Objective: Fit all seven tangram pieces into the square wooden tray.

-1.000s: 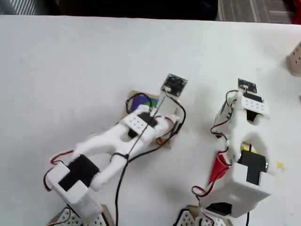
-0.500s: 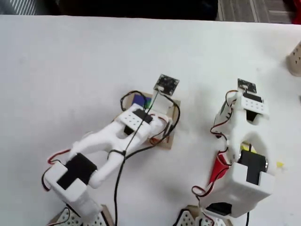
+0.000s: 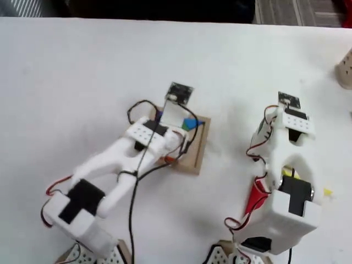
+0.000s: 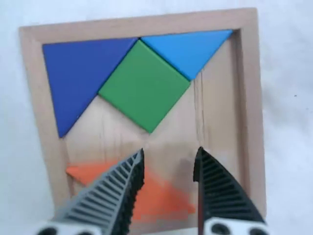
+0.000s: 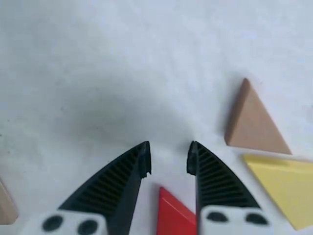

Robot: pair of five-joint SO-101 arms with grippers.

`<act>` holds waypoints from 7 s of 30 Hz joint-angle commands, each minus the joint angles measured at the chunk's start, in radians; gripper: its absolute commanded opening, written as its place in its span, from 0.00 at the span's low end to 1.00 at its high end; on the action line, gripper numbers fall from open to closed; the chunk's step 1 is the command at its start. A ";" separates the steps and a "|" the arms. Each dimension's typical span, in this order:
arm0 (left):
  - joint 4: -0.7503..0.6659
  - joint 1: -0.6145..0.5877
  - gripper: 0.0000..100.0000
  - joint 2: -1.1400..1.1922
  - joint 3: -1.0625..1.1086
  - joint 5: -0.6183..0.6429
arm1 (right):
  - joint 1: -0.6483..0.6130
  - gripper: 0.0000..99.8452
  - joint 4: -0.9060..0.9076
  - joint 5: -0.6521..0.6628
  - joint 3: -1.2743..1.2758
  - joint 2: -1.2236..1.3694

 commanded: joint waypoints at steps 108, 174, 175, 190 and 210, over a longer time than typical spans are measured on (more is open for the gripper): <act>0.249 -0.231 0.07 -0.177 -0.104 -0.824 | -0.010 0.12 -0.041 0.063 -0.005 -0.036; 0.364 -0.397 0.27 0.377 -0.559 -0.143 | -0.027 0.12 -0.054 0.098 -0.002 -0.035; 0.364 -0.395 0.23 0.378 -0.559 -0.107 | -0.027 0.12 -0.054 0.098 -0.002 -0.035; 0.434 -0.372 0.02 0.426 -0.658 -0.109 | -0.027 0.12 -0.054 0.098 -0.002 -0.035; 0.844 -0.151 0.02 0.424 -0.895 -0.229 | -0.027 0.12 -0.062 0.098 -0.002 -0.035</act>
